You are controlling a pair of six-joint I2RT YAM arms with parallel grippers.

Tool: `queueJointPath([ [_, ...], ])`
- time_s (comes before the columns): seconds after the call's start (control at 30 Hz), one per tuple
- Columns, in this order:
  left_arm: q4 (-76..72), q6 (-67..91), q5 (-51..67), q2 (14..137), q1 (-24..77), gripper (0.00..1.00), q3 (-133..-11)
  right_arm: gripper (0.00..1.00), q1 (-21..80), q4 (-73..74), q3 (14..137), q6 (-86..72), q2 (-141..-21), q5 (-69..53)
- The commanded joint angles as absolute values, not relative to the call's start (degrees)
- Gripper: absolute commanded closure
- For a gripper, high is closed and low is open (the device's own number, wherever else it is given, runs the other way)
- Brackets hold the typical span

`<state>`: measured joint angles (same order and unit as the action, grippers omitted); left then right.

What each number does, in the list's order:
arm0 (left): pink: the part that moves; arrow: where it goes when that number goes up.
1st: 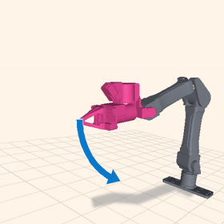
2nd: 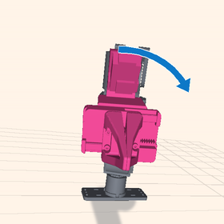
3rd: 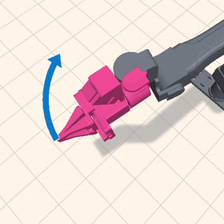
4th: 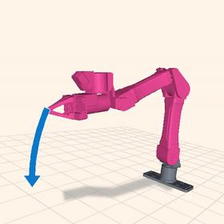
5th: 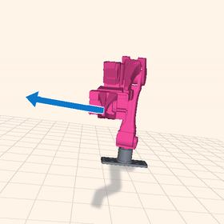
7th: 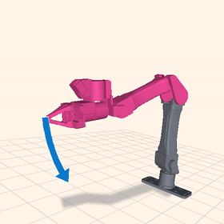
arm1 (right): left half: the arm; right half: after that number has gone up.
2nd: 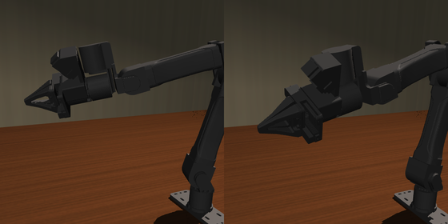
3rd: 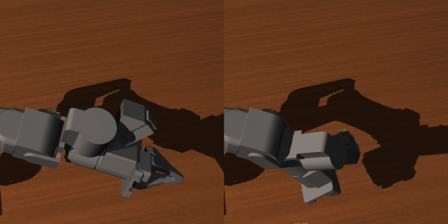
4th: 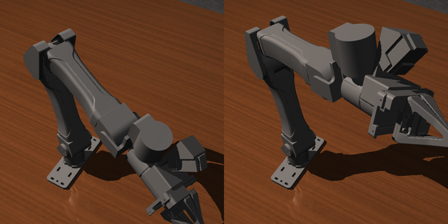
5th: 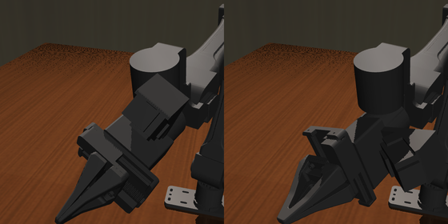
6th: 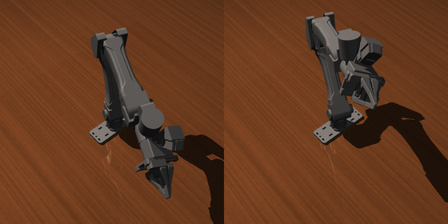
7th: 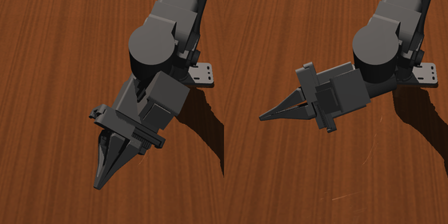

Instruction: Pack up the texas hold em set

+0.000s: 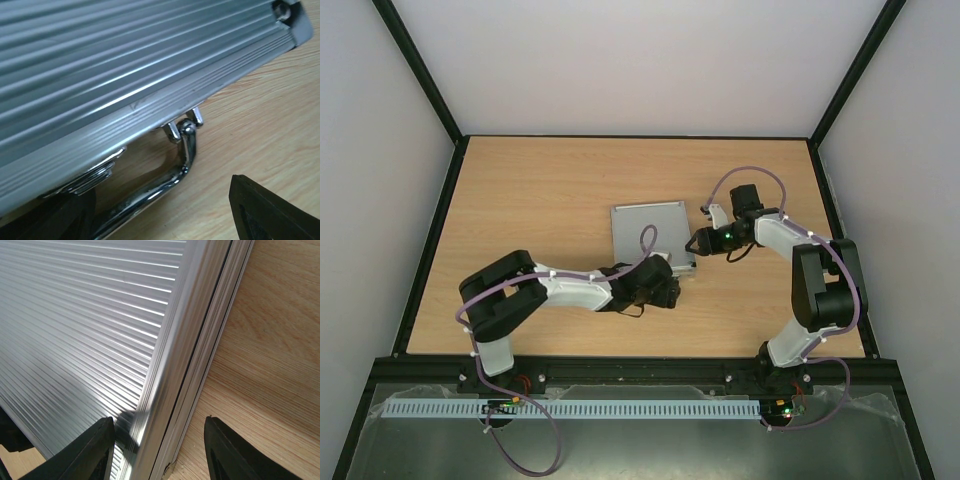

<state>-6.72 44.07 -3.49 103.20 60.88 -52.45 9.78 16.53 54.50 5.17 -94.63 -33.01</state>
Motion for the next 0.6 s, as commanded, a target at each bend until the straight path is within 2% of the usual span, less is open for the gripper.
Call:
queueJointPath([
  [0.0,0.0,40.4,-11.6,106.8,61.4,0.25,-54.4,0.51,10.1,20.2,54.8,6.4,-96.2,-32.6],
  [0.23,-0.1,39.4,-10.3,106.3,61.7,0.25,-54.8,0.51,10.0,20.4,54.8,6.7,-96.3,-32.3],
  [0.57,10.4,33.4,-6.7,93.8,62.9,0.22,-53.4,0.48,7.9,20.7,55.3,6.3,-92.1,-32.1],
])
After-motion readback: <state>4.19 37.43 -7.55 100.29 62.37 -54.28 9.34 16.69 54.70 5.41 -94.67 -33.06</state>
